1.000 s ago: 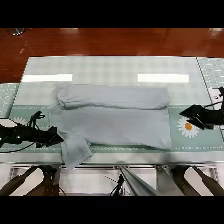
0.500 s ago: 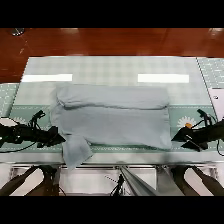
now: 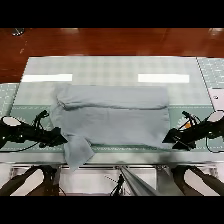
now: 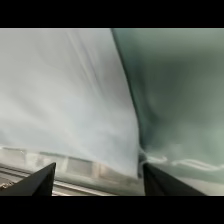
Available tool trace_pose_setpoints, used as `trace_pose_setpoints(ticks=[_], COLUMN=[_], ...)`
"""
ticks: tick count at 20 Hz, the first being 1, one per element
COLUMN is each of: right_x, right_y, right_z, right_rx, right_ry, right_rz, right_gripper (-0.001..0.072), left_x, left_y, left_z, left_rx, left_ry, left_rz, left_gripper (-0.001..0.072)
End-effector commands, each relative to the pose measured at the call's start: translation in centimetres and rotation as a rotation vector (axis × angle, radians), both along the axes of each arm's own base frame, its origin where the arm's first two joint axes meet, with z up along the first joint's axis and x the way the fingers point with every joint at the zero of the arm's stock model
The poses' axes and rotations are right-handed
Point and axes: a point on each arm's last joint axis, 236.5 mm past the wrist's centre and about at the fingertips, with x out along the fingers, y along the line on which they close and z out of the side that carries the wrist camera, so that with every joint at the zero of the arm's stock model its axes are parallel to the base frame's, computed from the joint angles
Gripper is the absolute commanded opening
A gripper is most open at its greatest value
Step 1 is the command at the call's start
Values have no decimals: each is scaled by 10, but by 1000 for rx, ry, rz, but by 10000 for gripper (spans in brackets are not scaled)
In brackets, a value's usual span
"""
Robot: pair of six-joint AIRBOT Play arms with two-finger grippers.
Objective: Fold the shirts.
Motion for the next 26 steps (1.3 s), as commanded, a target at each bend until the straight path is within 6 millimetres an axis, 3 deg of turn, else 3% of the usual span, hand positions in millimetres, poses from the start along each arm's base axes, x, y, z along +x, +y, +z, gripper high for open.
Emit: trace_pose_setpoints(ticks=[1, 5, 7, 8, 9, 10, 12, 15, 19, 21, 23, 26], right_x=[21, 26, 27, 27, 24, 21, 23, 58, 121, 150, 183, 226], right_y=[10, 9, 9, 9, 11, 12, 11, -1, -21, -19, -17, -20], right_z=[-4, -5, -5, -5, -4, -4, -2, 17, 56, 66, 72, 76], right_rx=[35, 27, 26, 27, 41, 45, 46, 14, -37, -4, 39, 80], right_ry=[-50, -71, -72, -75, -88, -99, -106, -200, -347, -384, -424, -465], right_rz=[-63, -76, -76, -72, -29, 19, 38, 30, 19, -4, -47, -78], right_gripper=[624, 619, 573, 381, 70, 21, 21, 21, 21, 21, 21, 21], left_x=[1, 3, 4, 4, 4, 4, 7, 25, 87, 120, 154, 198], left_y=[0, 1, 2, 2, 2, 2, 4, 10, 34, 42, 39, 28], left_z=[-1, -2, -2, -2, -2, -2, 1, 20, 56, 77, 94, 100], left_rx=[4, 13, 15, 15, 15, 16, 12, 6, 82, 92, 45, 1], left_ry=[-4, -13, -16, -16, -16, -16, -20, -66, -211, -277, -322, -338], left_rz=[-4, 3, 4, 4, 4, 6, 15, -3, 68, 109, 129, 132], left_gripper=[22, 22, 22, 22, 22, 22, 22, 22, 22, 22, 22, 22])
